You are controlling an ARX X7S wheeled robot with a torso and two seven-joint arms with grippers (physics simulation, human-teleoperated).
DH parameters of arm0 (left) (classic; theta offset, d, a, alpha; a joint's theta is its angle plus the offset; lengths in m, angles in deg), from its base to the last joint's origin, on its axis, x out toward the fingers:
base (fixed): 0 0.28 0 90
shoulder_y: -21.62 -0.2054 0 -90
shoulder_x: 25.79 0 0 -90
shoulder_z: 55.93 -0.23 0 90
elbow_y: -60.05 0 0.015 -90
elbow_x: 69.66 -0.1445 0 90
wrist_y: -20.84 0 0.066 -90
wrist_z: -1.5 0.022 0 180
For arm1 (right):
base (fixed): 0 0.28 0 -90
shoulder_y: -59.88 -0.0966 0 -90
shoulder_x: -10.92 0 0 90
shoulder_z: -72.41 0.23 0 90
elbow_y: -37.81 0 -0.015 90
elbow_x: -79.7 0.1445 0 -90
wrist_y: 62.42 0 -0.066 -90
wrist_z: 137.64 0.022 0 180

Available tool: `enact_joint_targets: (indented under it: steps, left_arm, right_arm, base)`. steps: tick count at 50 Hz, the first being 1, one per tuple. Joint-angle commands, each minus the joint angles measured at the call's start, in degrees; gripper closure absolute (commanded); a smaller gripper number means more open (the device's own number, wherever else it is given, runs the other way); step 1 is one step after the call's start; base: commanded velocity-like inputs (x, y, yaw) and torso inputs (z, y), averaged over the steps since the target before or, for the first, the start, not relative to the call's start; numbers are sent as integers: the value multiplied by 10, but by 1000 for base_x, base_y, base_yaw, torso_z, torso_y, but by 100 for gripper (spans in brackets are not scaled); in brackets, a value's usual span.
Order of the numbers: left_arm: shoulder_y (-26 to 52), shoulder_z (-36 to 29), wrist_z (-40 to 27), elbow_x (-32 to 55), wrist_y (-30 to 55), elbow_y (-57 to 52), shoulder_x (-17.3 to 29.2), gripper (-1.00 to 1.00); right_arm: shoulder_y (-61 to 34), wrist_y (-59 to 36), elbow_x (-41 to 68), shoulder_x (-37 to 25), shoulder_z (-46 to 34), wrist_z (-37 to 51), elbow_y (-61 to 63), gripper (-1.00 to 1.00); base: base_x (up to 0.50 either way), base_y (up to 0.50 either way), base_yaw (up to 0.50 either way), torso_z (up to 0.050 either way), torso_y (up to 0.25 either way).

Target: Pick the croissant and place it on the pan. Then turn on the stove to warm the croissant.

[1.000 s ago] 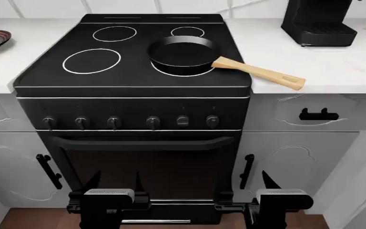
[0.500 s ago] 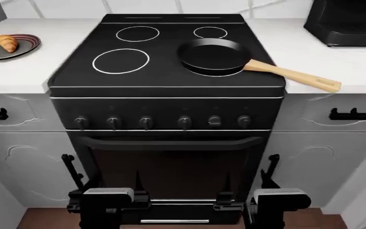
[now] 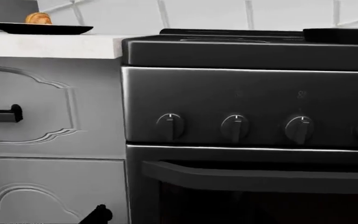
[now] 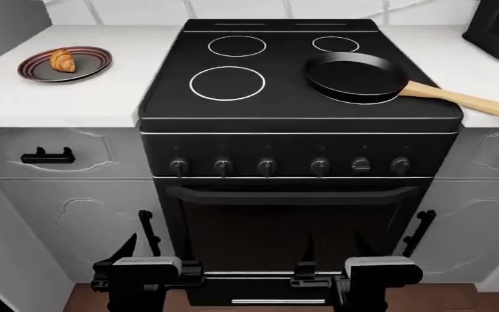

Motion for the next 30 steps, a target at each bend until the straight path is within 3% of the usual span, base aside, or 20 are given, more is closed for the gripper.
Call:
enact_joint_targets:
  steps: [1,22,30]
  left_arm:
    - [3,-8,-11,7,0,4,7,-100]
    - [3,-21,-27,18,-8,8,18,-100]
    - [4,-22,-40,17,-12,8,21,-100]
  right_arm:
    - [-4,0,8,-7,-9,8,-4,-100]
    - [-4,1,22,-18,-21,20,-2,-100]
    - [-5,1,29,-21,-23,24,-3,-100]
  base:
    - [0,500,0,0,0]
    - [0,500,0,0,0]
    - [0,0,0,0,0]
